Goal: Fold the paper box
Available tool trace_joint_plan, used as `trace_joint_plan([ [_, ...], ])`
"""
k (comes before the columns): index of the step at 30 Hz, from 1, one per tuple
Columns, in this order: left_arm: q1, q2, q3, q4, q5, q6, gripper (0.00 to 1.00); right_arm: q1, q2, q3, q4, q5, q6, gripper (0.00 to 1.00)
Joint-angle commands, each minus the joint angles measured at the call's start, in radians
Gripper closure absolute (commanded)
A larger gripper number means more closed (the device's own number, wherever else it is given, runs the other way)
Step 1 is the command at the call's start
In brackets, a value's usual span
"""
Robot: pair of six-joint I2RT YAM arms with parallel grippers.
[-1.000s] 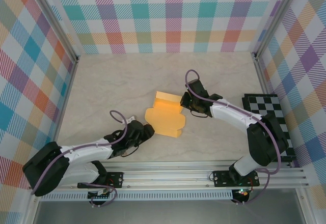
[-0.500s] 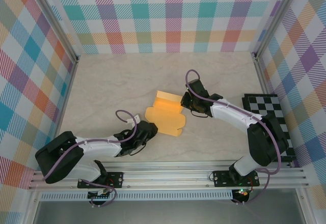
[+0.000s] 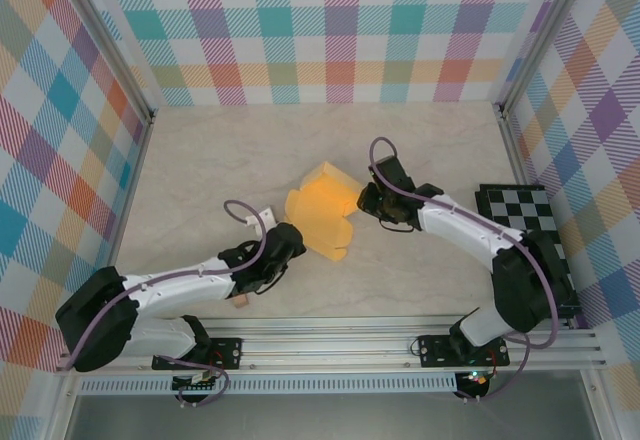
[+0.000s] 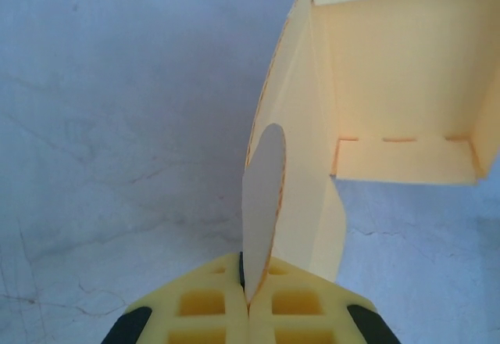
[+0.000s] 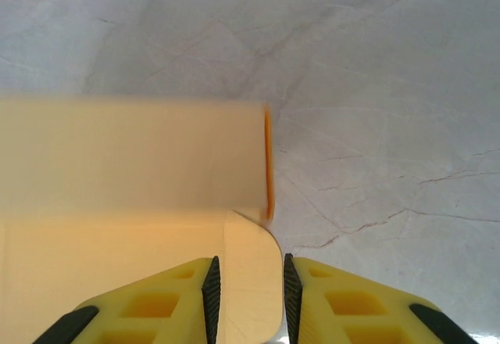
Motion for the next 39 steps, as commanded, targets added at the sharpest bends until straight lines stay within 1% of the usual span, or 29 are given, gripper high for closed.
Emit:
trace_joint_plan([
  [1, 0.015, -0.031, 0.143, -0.313, -0.043, 0.233, 1.00, -0.049, -0.133, 0.041, -0.054, -0.026, -0.026, 0.69],
  [3, 0.045, -0.024, 0.240, -0.475, -0.036, 0.345, 1.00, -0.070, -0.202, 0.070, -0.103, 0.009, -0.092, 0.68],
  [5, 0.088, -0.013, 0.336, -0.607, 0.010, 0.462, 1.00, -0.074, -0.254, 0.110, -0.158, 0.056, -0.195, 0.66],
  [8, 0.180, 0.040, 0.523, -0.817, 0.160, 0.653, 1.00, -0.074, -0.295, 0.163, -0.200, 0.066, -0.382, 0.66],
  [11, 0.243, 0.110, 0.735, -1.013, 0.303, 0.830, 1.00, -0.074, -0.311, 0.172, -0.152, 0.003, -0.588, 0.66],
  [12, 0.258, 0.138, 0.809, -1.077, 0.367, 0.897, 1.00, -0.074, -0.320, 0.165, -0.121, -0.028, -0.643, 0.66],
  [14, 0.264, 0.189, 0.945, -1.169, 0.413, 0.995, 1.00, -0.074, -0.338, 0.136, -0.037, -0.143, -0.813, 0.66],
  [15, 0.264, 0.216, 1.008, -1.213, 0.446, 1.041, 1.00, -0.074, -0.350, 0.107, 0.017, -0.239, -0.915, 0.66],
  [17, 0.264, 0.259, 1.104, -1.279, 0.460, 1.115, 1.00, -0.074, -0.364, 0.061, 0.100, -0.435, -1.113, 0.63],
  [19, 0.261, 0.290, 1.172, -1.324, 0.481, 1.184, 1.00, -0.074, -0.354, 0.053, 0.123, -0.626, -1.277, 0.62],
  [21, 0.248, 0.293, 1.193, -1.330, 0.501, 1.244, 1.00, -0.074, -0.321, 0.079, 0.100, -0.749, -1.398, 0.62],
  [22, 0.240, 0.285, 1.191, -1.317, 0.510, 1.263, 1.00, -0.074, -0.298, 0.103, 0.067, -0.805, -1.457, 0.62],
  [25, 0.212, 0.272, 1.192, -1.306, 0.551, 1.285, 1.00, -0.074, -0.218, 0.167, 0.011, -0.887, -1.542, 0.63],
  [30, 0.165, 0.280, 1.185, -1.319, 0.532, 1.301, 1.00, -0.067, -0.118, 0.197, 0.023, -0.954, -1.632, 0.64],
  [32, 0.156, 0.284, 1.176, -1.317, 0.522, 1.301, 1.00, -0.062, -0.104, 0.183, 0.038, -1.001, -1.696, 0.64],
  [34, 0.151, 0.282, 1.170, -1.313, 0.513, 1.302, 1.00, -0.053, -0.104, 0.160, 0.027, -1.045, -1.810, 0.65],
  [36, 0.148, 0.277, 1.167, -1.307, 0.518, 1.302, 1.00, -0.044, -0.109, 0.144, 0.010, -1.055, -1.884, 0.65],
  [39, 0.143, 0.269, 1.160, -1.292, 0.534, 1.301, 1.00, -0.029, -0.103, 0.142, -0.006, -1.025, -1.891, 0.67],
])
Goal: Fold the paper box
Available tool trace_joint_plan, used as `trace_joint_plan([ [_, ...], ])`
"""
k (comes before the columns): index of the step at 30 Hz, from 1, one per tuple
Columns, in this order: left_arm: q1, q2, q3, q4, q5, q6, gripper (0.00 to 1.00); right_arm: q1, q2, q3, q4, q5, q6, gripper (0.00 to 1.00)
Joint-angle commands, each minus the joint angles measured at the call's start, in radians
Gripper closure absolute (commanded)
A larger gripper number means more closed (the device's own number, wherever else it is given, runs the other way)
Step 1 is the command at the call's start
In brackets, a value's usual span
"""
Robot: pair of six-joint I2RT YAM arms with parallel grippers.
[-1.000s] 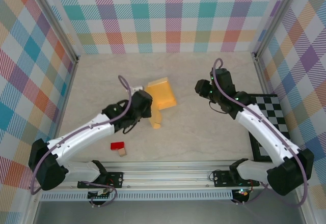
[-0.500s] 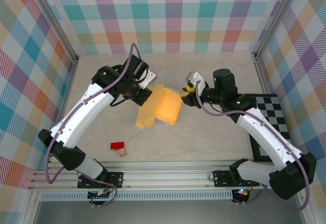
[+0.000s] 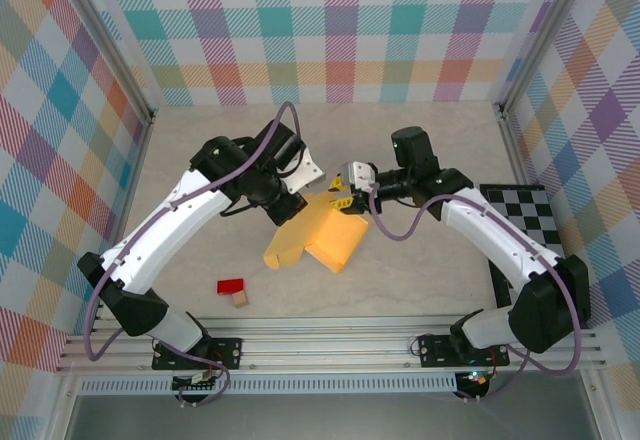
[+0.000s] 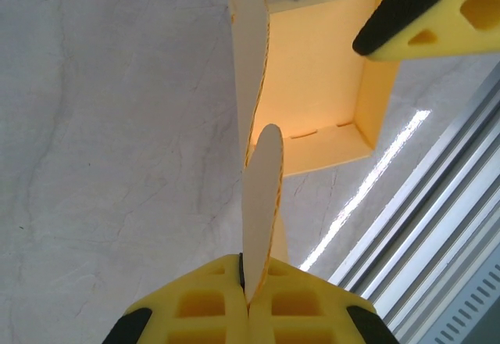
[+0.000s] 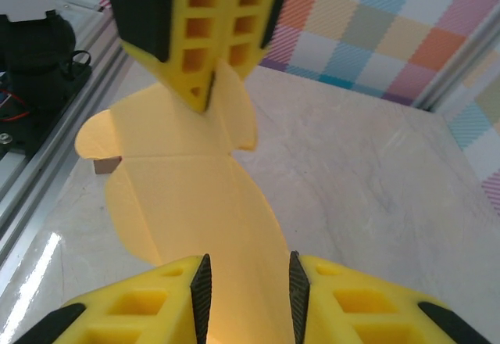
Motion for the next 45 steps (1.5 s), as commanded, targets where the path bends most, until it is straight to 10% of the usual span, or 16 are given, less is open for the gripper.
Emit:
trace_joint_plan([
  [1, -0.015, -0.014, -0.005, 0.000, 0.020, 0.015, 1.00, 0.024, -0.006, -0.015, -0.024, -0.040, -0.119, 0.68],
  [23, -0.039, 0.006, -0.003, -0.007, -0.003, 0.026, 1.00, 0.036, -0.108, -0.134, 0.195, 0.230, -0.013, 0.65],
  [45, -0.097, 0.005, -0.028, 0.062, -0.058, 0.083, 1.00, -0.054, 0.110, 0.087, -0.174, -0.173, -0.161, 0.63],
])
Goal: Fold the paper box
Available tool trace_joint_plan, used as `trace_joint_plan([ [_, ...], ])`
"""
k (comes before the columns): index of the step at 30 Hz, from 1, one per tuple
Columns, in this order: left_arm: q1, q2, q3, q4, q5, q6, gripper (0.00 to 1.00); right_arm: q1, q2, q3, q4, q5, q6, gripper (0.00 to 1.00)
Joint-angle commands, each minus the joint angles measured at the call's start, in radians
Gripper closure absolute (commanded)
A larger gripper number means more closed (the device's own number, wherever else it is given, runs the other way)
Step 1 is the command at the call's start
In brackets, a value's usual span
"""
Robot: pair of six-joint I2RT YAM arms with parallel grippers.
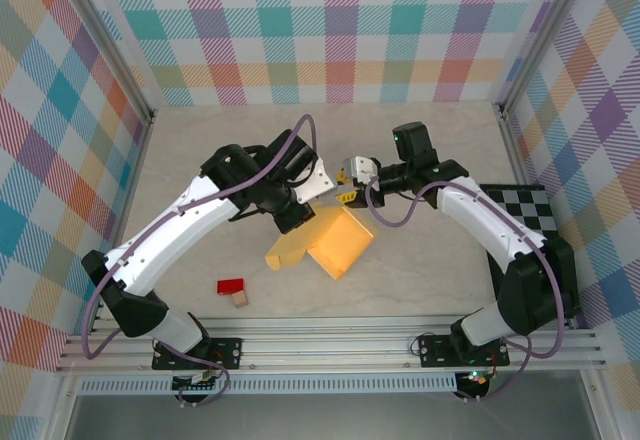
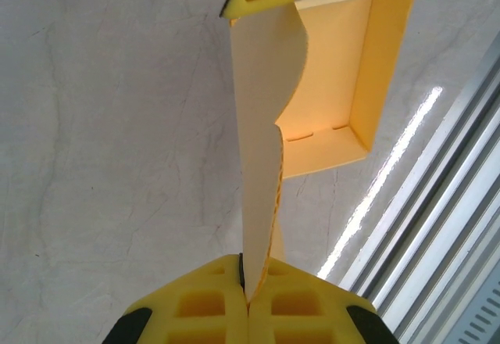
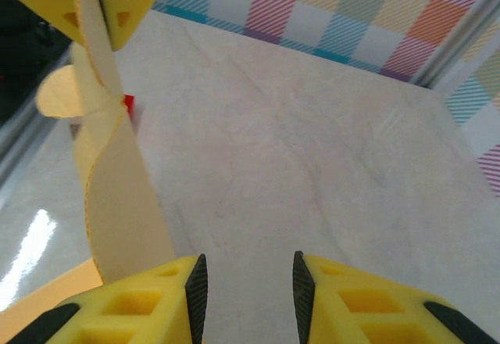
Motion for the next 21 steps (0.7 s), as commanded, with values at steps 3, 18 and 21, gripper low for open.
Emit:
trace_joint_plan([
  [3, -0.023, 0.021, 0.003, 0.028, -0.051, 0.027, 1.00, 0.019, 0.008, 0.049, -0.170, -0.167, -0.087, 0.63],
  [18, -0.066, 0.029, 0.035, 0.091, -0.020, 0.031, 1.00, 0.077, 0.048, 0.032, -0.135, -0.168, -0.009, 0.59],
  [21, -0.069, 0.027, 0.036, 0.099, -0.012, 0.032, 1.00, 0.080, 0.049, 0.020, -0.132, -0.182, -0.004, 0.59],
])
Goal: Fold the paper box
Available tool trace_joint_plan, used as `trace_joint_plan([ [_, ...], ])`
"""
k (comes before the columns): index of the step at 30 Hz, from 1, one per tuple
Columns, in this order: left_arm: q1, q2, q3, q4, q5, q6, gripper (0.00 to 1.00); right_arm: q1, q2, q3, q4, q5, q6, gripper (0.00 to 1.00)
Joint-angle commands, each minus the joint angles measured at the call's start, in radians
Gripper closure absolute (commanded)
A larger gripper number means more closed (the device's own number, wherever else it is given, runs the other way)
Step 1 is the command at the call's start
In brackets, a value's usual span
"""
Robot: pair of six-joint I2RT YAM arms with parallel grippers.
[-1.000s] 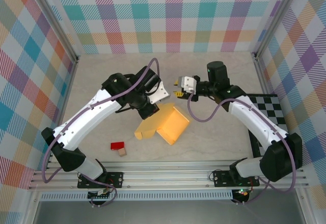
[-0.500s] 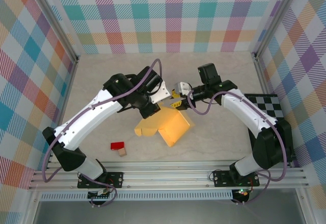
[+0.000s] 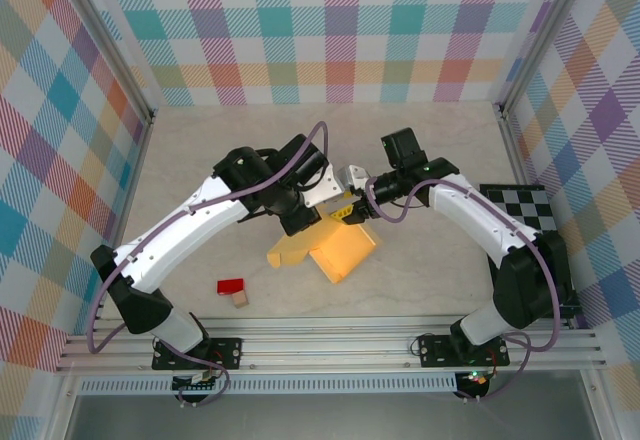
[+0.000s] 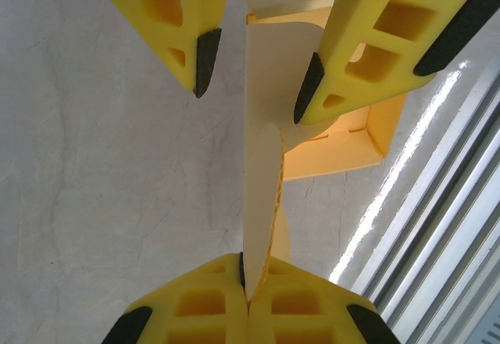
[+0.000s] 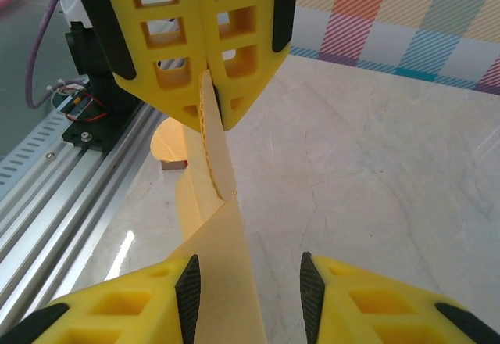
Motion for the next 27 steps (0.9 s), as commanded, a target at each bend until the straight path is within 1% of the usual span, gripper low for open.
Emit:
trace_joint_plan([
  [1, -0.031, -0.007, 0.033, 0.087, 0.029, 0.010, 1.00, 0.036, 0.015, -0.006, -0.007, -0.068, -0.004, 0.59],
  [9, -0.031, -0.028, 0.027, 0.108, 0.007, 0.019, 1.00, 0.037, 0.022, -0.012, -0.089, -0.094, -0.052, 0.59],
  [13, -0.031, -0.065, 0.000, 0.135, 0.050, 0.026, 1.00, 0.016, 0.024, -0.015, -0.111, -0.135, -0.068, 0.58],
  [15, -0.032, -0.088, -0.016, 0.150, 0.073, 0.026, 1.00, 0.012, 0.028, -0.008, -0.129, -0.134, -0.079, 0.58],
  [18, -0.033, -0.106, -0.035, 0.165, 0.082, 0.024, 1.00, 0.011, 0.044, 0.018, -0.170, -0.137, -0.098, 0.58],
  [21, -0.036, -0.099, -0.035, 0.157, 0.079, 0.022, 1.00, 0.011, 0.044, 0.022, -0.153, -0.134, -0.083, 0.59],
  [24, -0.038, -0.087, -0.036, 0.153, 0.065, 0.019, 1.00, 0.012, 0.039, 0.028, -0.145, -0.124, -0.080, 0.65],
  [27, -0.041, -0.081, -0.039, 0.159, 0.052, 0.013, 1.00, 0.011, 0.030, 0.028, -0.139, -0.107, -0.085, 0.75],
])
